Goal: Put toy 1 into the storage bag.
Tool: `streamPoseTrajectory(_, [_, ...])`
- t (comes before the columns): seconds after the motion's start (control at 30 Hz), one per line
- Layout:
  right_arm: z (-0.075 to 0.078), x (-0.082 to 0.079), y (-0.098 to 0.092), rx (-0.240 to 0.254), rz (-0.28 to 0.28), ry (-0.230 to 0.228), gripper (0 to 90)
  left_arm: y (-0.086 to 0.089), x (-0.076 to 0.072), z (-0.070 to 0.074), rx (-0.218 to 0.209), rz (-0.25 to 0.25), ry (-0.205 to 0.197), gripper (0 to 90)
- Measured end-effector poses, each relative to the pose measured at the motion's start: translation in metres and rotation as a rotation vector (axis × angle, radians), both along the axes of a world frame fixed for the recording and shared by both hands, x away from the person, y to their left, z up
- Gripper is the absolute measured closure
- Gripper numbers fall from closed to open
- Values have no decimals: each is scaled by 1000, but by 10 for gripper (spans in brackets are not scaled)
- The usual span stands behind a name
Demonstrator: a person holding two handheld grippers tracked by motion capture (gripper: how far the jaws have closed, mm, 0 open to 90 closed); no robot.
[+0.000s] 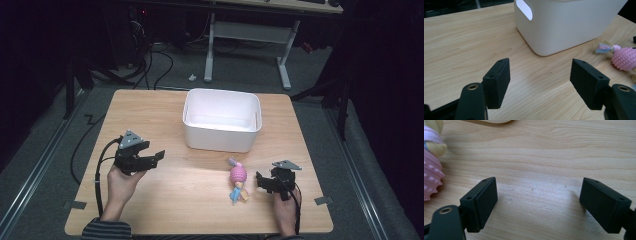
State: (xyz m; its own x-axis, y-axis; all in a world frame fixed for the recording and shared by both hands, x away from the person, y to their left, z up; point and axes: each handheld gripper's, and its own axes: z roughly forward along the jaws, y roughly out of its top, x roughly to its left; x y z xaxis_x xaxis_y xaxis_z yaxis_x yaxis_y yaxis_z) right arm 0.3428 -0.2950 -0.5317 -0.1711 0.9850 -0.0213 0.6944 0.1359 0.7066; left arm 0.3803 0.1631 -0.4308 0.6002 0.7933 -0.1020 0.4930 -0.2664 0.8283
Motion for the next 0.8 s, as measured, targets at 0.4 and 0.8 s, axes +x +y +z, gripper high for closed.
streamPoseTrajectory(0.4, [0, 0, 0, -1, -1, 0, 148, -7, -1, -24, 22, 0, 63, 340])
streamPoseTrajectory(0.8, [0, 0, 0, 1, -1, 2, 148, -9, -6, -48, 18, 9, 106, 337])
